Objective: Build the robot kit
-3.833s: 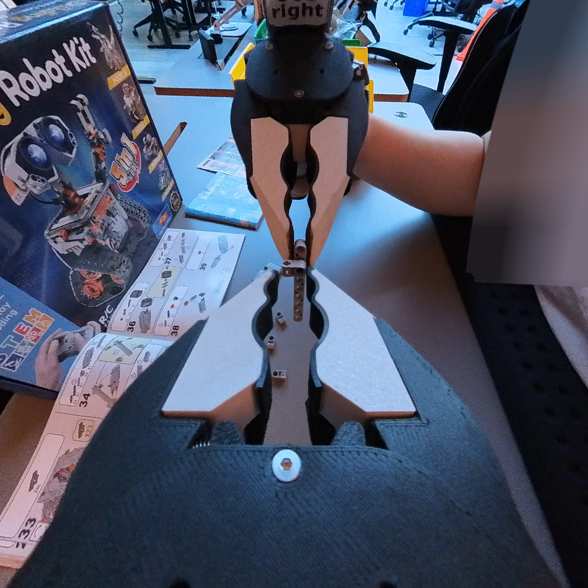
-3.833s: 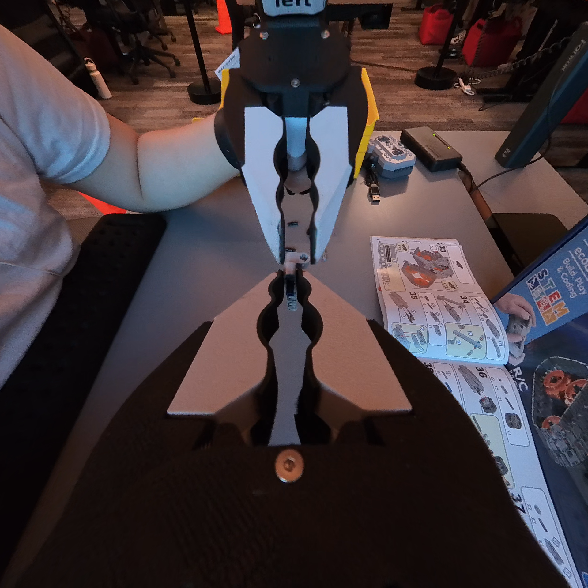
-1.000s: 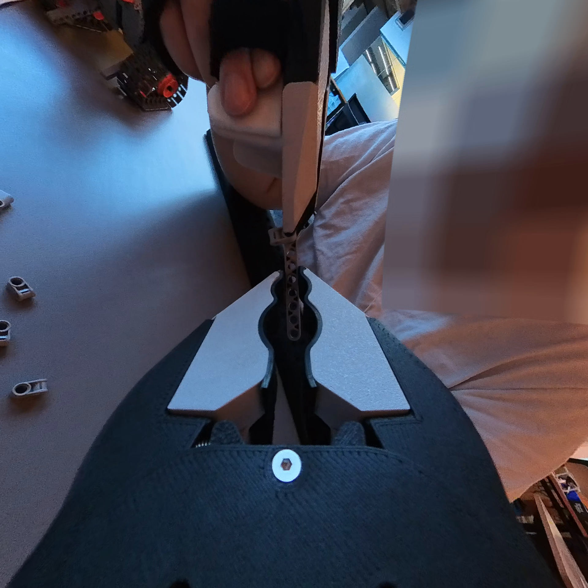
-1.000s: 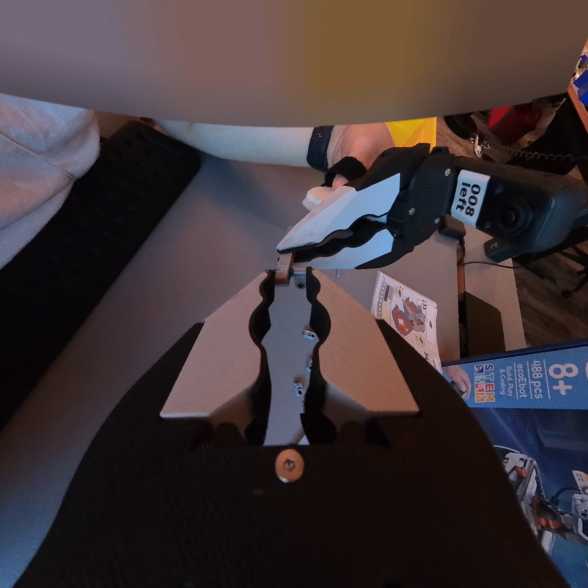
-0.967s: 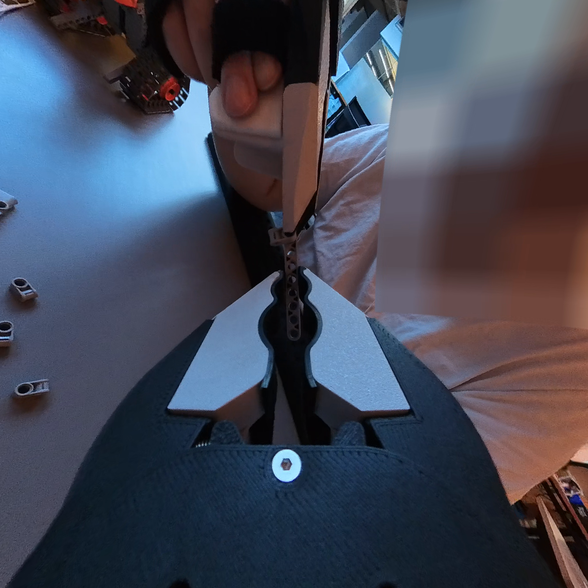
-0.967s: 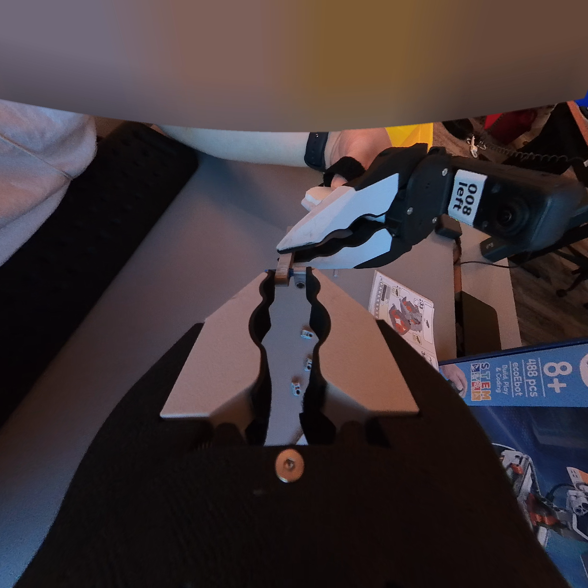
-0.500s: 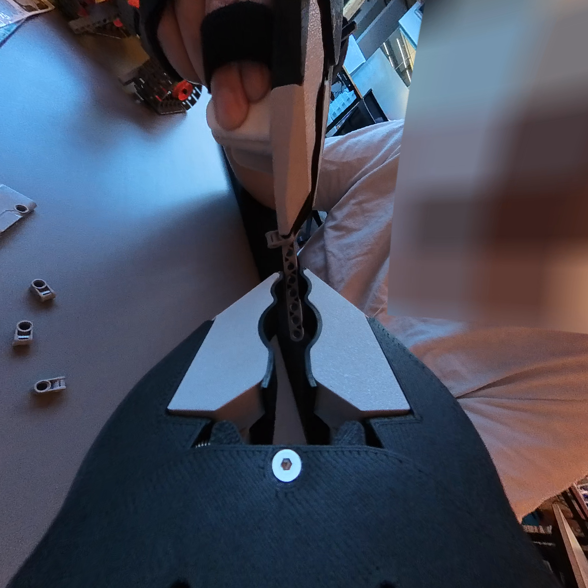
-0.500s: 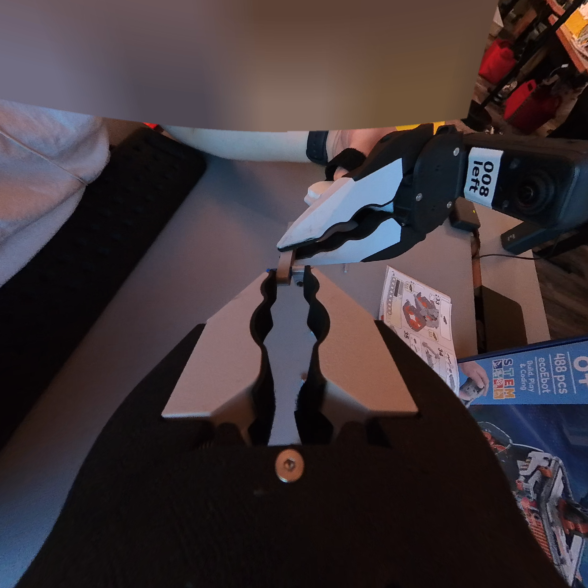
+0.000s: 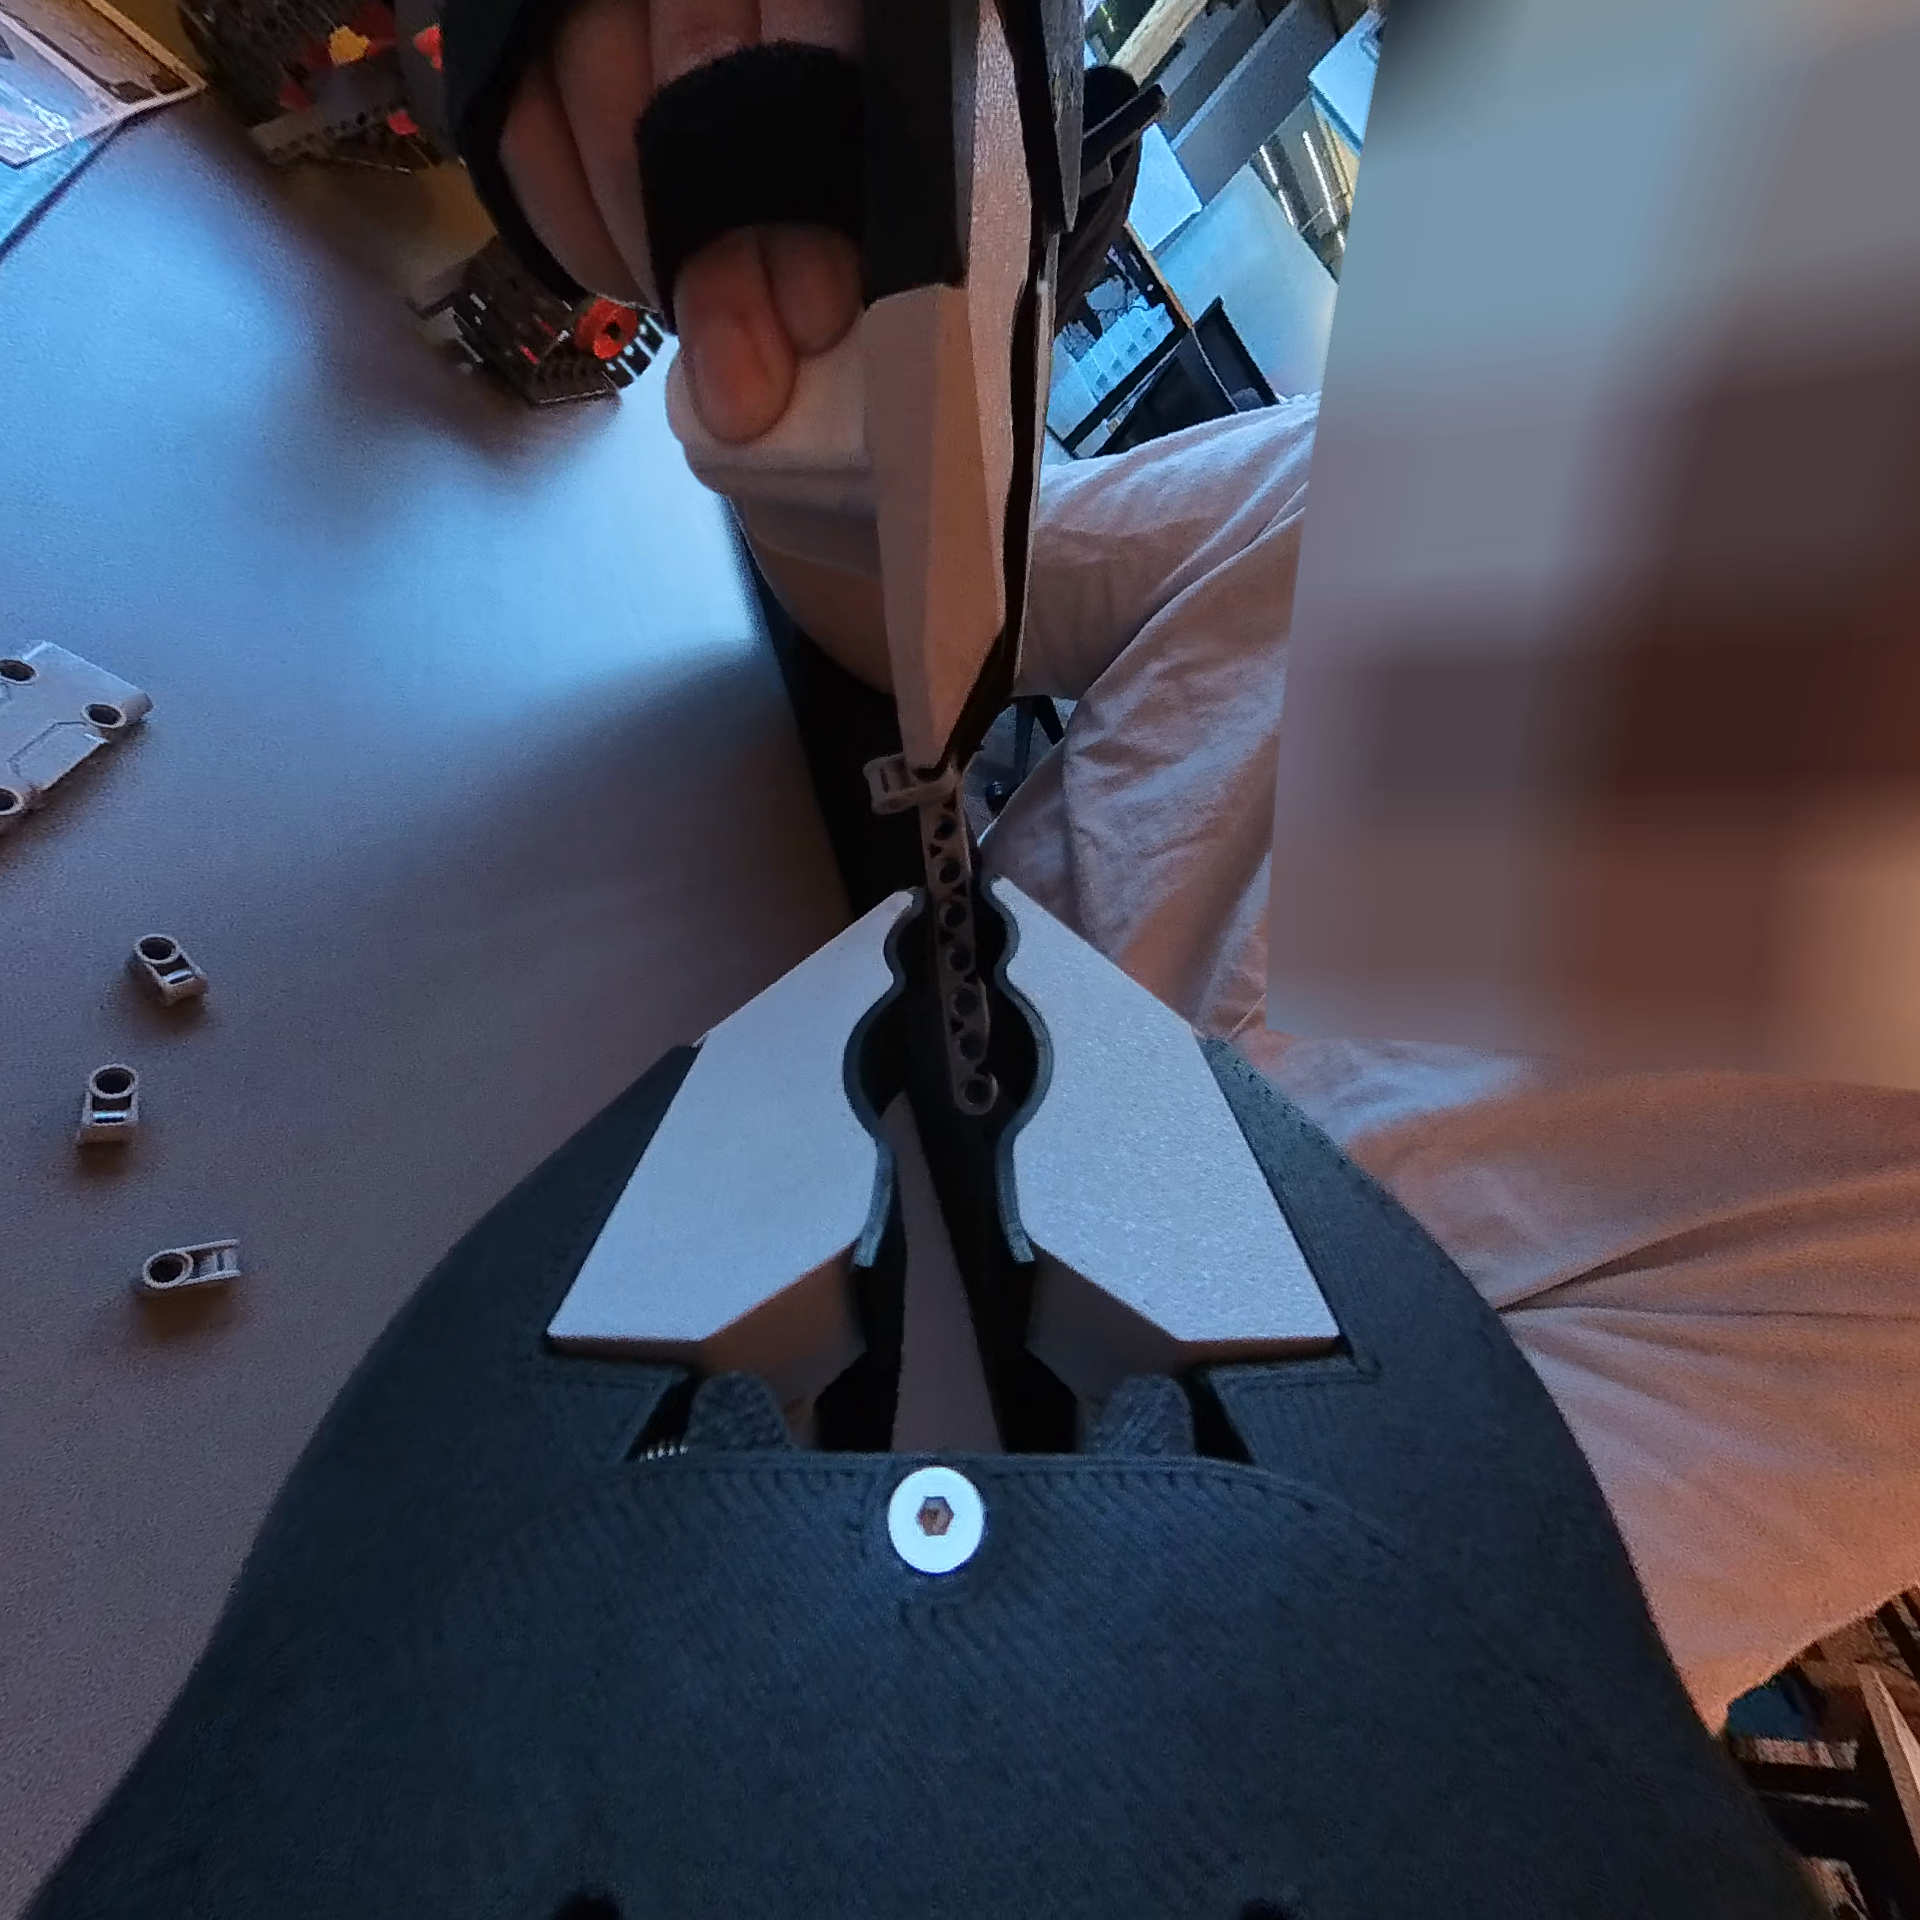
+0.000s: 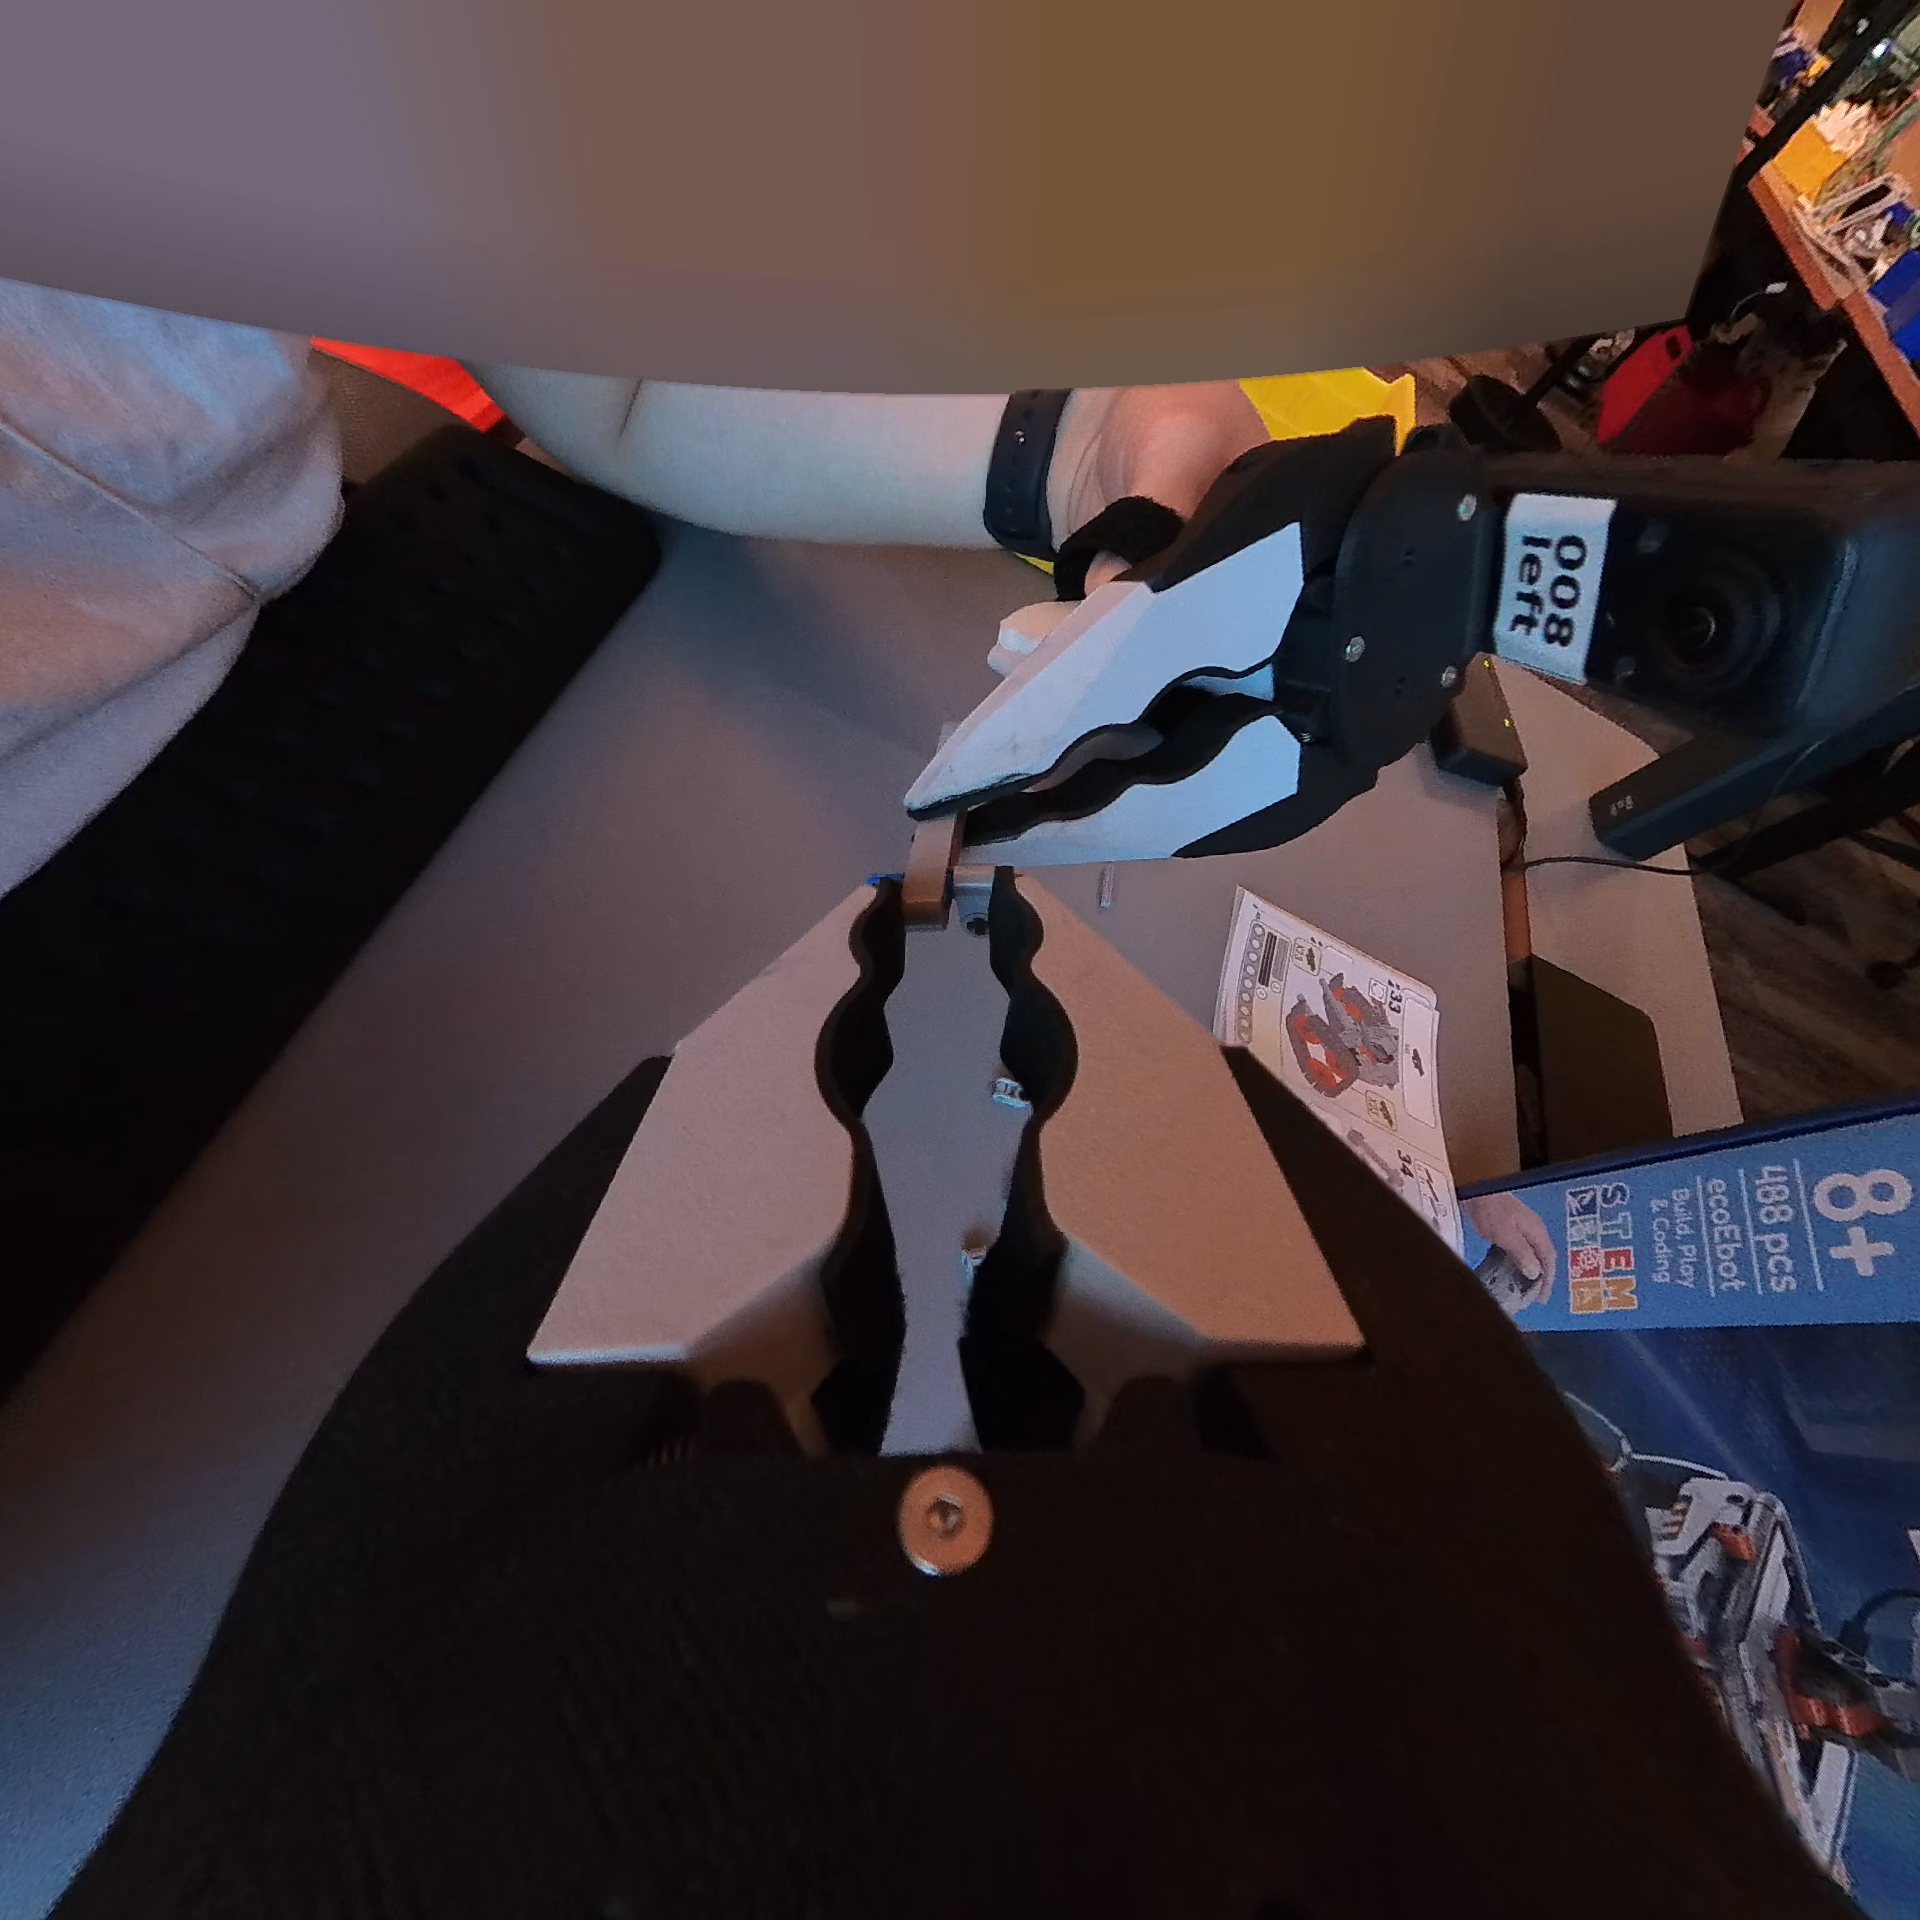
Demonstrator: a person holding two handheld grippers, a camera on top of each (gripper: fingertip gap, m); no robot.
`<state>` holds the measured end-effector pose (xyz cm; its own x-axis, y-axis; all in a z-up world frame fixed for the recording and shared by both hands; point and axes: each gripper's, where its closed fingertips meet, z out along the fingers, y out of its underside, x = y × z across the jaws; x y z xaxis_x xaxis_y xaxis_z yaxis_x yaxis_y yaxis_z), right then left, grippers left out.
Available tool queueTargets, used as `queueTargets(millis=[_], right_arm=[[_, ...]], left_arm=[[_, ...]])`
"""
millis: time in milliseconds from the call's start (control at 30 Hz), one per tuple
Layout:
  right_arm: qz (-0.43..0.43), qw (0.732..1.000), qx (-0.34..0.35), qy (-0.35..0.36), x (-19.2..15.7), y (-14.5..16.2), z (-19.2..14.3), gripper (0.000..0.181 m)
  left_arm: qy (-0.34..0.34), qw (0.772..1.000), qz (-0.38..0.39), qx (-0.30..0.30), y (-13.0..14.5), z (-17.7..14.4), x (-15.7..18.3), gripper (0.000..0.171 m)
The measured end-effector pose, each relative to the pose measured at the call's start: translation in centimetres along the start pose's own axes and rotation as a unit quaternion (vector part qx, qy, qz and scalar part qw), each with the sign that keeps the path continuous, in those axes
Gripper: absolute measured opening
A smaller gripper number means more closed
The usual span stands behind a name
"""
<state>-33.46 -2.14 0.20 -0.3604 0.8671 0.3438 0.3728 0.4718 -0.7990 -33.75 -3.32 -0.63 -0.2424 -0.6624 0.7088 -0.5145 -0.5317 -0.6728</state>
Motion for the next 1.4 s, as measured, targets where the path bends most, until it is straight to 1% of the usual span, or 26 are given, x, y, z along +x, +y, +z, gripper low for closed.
queueTargets(millis=[100,133,167,200,267,300,333,433,500,567,633,700,900,1067,1167,1267,1400], right_arm=[[0.032,0.999,0.015,0.012,0.7,-0.4,-0.1,0.017],[0.033,0.999,0.017,0.005,0.5,-0.5,-0.1,0.023],[0.033,0.999,0.014,0.0,0.2,-0.5,0.0,0.04],[0.032,0.999,0.004,0.012,0.5,-0.3,0.0,0.048],[0.018,1.0,-0.01,0.02,0.5,-0.3,0.1,0.052],[0.009,0.999,-0.012,0.029,0.6,-0.5,0.2,0.051],[0.0,0.999,-0.015,0.034,0.7,-0.7,0.3,0.046],[-0.047,0.996,-0.041,0.069,1.2,-0.7,0.4,0.025],[-0.058,0.994,-0.048,0.075,1.2,-0.7,0.5,0.026],[-0.057,0.994,-0.048,0.077,1.3,-0.8,0.6,0.034],[-0.055,0.994,-0.059,0.076,1.2,-0.5,0.7,0.033],[-0.062,0.993,-0.066,0.077,1.2,-0.4,0.9,0.026],[-0.056,0.994,-0.057,0.074,1.2,-0.5,1.1,0.026],[-0.081,0.992,-0.069,0.066,0.7,-0.2,1.3,0.025],[-0.082,0.992,-0.066,0.074,1.0,-0.3,1.2,0.024],[-0.082,0.992,-0.068,0.065,0.8,0.0,1.5,0.024],[-0.096,0.99,-0.066,0.075,0.9,-0.2,1.5,0.024]], left_arm=[[0.007,1.0,-0.013,0.025,-0.5,-0.6,0.0,0.004],[0.005,1.0,-0.015,0.026,-0.4,-0.7,-0.1,0.005],[-0.003,1.0,-0.017,0.023,-0.3,-0.7,-0.4,0.005],[-0.007,1.0,-0.018,0.021,-0.2,-0.7,-0.6,0.005],[-0.005,0.999,-0.018,0.026,-0.3,-0.8,-0.5,0.005],[-0.004,0.999,-0.019,0.029,-0.5,-0.9,-0.4,0.005],[-0.004,0.999,-0.019,0.031,-0.5,-0.9,-0.4,0.005],[-0.002,0.999,-0.017,0.039,-0.8,-1.1,-0.1,0.005],[-0.004,0.999,-0.015,0.037,-0.8,-1.1,0.0,0.005],[0.007,0.999,-0.012,0.039,-0.9,-1.0,0.4,0.005],[0.002,0.999,-0.011,0.035,-0.8,-1.0,0.3,0.005],[0.01,0.999,-0.013,0.038,-0.9,-1.0,0.5,0.005],[0.006,0.999,-0.013,0.036,-0.8,-1.1,0.6,0.005],[0.009,1.0,-0.019,0.021,-0.3,-0.8,0.4,0.005],[0.014,0.999,-0.026,0.031,-0.6,-1.1,0.5,0.005],[0.012,0.999,-0.029,0.019,-0.2,-1.0,0.4,0.005],[0.016,0.999,-0.033,0.021,-0.3,-1.1,0.5,0.005]])
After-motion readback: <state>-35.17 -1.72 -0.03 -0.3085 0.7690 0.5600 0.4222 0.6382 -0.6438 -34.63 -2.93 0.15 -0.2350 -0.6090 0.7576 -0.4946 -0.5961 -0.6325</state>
